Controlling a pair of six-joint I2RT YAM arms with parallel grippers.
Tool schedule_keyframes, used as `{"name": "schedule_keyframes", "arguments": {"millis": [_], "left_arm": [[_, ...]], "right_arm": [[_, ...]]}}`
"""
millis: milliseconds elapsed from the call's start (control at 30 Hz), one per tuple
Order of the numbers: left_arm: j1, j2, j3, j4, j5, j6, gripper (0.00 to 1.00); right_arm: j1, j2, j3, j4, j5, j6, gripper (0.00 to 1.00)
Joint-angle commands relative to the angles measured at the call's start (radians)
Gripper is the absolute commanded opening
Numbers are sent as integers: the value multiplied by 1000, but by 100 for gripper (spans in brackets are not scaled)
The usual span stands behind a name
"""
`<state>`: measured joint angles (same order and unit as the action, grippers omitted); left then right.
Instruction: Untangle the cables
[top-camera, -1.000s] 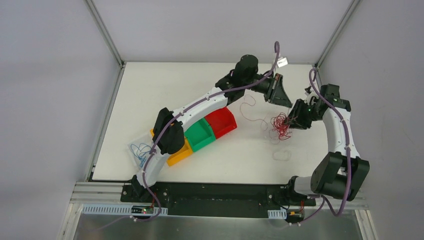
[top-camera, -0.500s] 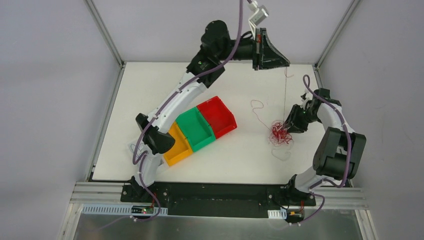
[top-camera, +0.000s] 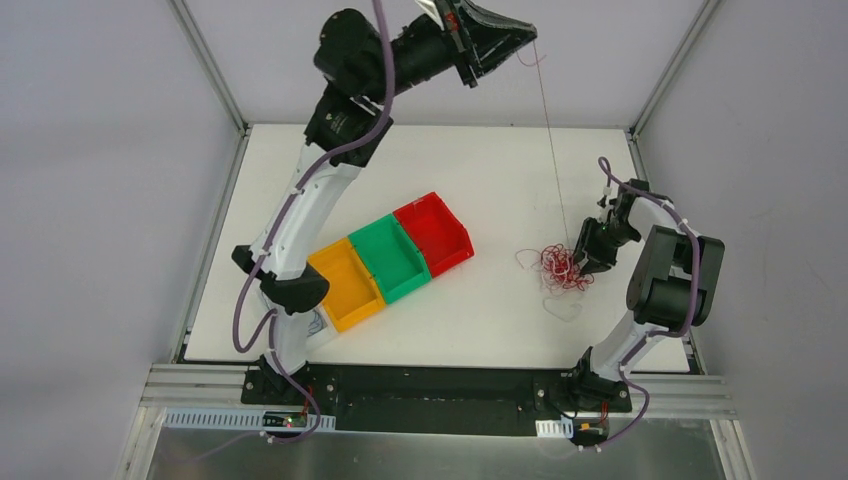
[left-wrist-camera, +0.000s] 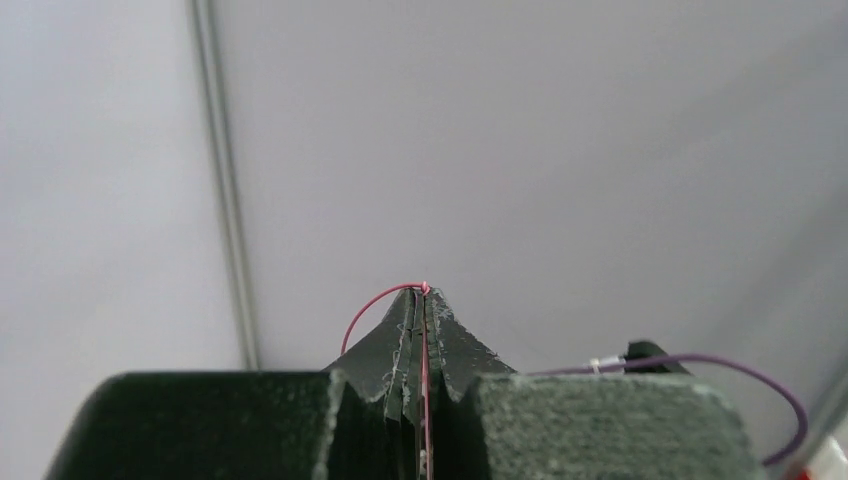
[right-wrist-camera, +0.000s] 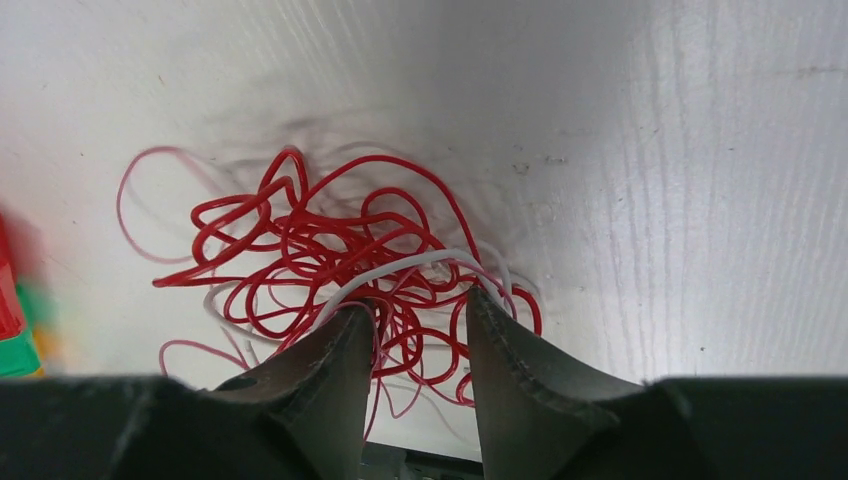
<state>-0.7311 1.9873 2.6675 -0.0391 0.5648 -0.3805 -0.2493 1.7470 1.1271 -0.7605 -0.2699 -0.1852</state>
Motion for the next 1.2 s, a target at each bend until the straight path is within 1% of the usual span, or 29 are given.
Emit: {"name": "schedule_keyframes", "arguments": {"millis": [0, 100, 200, 300, 400, 467, 533, 633, 800, 900, 1067, 1167], "left_arm": [[16, -160, 125, 188, -201, 131, 0], [17, -182, 125, 176, -248, 173, 0], [16, -207, 96, 158, -232, 217, 0], [16, -249, 9, 137, -212, 223, 0], [16, -276, -70, 118, -185, 193, 0], [17, -284, -115, 114, -167, 171, 0], [16, -280, -129, 102, -163, 149, 0], [16, -258, -118, 88, -160, 144, 0], [17, -228, -80, 59, -169, 149, 0], [16, -226, -80, 60, -187, 162, 0], [16, -223, -75, 65, -203, 186, 0], [16, -225, -74, 64, -210, 193, 0]], "right_arm": [[-14, 24, 38, -37, 125, -44, 41], [-15, 24, 66, -84, 92, -87, 45], [-22, -7, 114, -190, 30, -194, 50], [-40, -110, 154, -289, -65, -334, 60], [-42, -216, 197, -348, -154, -444, 62], [-42, -276, 216, -367, -241, -484, 64], [-37, -347, 202, -334, -353, -492, 69], [7, -428, 131, -226, -419, -462, 77], [118, -510, 26, -127, -395, -503, 79], [179, -522, -38, -20, -360, -477, 79], [259, -460, -95, 166, -247, -399, 76], [291, -403, -104, 275, -169, -376, 72]]}}
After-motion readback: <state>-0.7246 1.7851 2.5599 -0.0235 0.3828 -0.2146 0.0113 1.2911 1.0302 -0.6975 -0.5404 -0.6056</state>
